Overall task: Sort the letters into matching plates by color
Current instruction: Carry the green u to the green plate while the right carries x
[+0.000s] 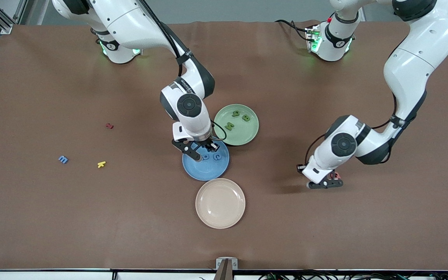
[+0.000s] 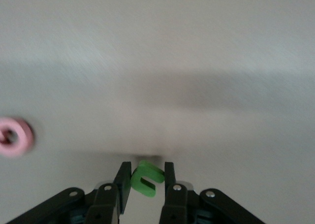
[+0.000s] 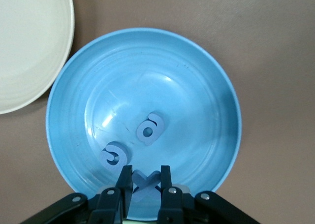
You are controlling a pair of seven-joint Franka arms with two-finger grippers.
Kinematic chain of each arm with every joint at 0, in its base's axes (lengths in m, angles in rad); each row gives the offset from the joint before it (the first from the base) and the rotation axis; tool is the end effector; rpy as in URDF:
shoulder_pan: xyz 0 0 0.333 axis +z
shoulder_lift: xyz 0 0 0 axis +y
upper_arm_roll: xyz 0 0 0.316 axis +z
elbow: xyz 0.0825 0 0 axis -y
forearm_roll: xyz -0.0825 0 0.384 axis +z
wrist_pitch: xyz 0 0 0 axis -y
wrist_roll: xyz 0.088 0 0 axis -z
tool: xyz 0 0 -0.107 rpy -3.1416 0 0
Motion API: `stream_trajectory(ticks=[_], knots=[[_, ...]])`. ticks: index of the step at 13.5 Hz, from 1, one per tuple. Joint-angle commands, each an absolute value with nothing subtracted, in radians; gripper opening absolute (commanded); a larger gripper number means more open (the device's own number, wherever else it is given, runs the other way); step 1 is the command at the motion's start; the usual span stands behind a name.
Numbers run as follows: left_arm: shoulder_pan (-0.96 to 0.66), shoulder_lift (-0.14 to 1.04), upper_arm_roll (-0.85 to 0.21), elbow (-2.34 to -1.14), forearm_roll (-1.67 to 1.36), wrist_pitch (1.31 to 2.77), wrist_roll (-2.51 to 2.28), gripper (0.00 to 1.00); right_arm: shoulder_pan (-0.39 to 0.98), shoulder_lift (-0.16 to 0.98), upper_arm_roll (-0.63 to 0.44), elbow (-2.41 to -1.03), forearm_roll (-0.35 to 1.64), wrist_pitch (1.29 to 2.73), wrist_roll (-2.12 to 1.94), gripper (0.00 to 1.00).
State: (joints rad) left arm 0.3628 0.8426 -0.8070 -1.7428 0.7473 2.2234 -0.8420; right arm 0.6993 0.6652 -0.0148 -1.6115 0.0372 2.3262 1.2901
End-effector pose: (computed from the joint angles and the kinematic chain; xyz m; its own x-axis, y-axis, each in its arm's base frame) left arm 0.6184 -0.2159 0.1998 0.9973 0.0711 -0.0202 0.0709 -0.9975 -0.0079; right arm 0.5402 0.4435 0.2419 0.8098 -0.5867 -0.0047 -0.5860 -0.8086 -0.0528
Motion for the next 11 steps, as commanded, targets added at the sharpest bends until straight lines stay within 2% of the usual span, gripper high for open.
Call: stream_trajectory(ticks=[1,3,6,8,9,10,11], knots=[[0.357,0.818,-0.883,-1.755,0.759,2.126,-0.960,0.17,0.718,0.695,-0.029,-1.577,0.028,2.315,1.318,0.00],[0.347,0.819,-0.945,-1.755,0.756,2.083,-1.032,0.17,0.724,0.709,-0.029,-1.577,0.026,2.324,1.321,0.01],[0.228,0.824,-0.960,-1.747,0.742,2.071,-1.208,0.17,0.732,0.730,-0.029,-1.577,0.028,2.349,1.330,0.03],[0.154,0.827,-0.960,-1.746,0.741,2.071,-1.270,0.17,0.730,0.732,-0.029,-1.577,0.029,2.349,1.328,0.22],[0.126,0.830,-0.960,-1.746,0.733,2.071,-1.291,0.17,0.730,0.732,-0.029,-1.575,0.031,2.349,1.328,0.35],[0.100,0.830,-0.959,-1.747,0.724,2.071,-1.310,0.17,0.730,0.732,-0.029,-1.572,0.035,2.347,1.331,0.83],[0.075,0.831,-0.957,-1.750,0.723,2.071,-1.321,0.17,0.730,0.732,-0.029,-1.569,0.032,2.347,1.344,1.00]])
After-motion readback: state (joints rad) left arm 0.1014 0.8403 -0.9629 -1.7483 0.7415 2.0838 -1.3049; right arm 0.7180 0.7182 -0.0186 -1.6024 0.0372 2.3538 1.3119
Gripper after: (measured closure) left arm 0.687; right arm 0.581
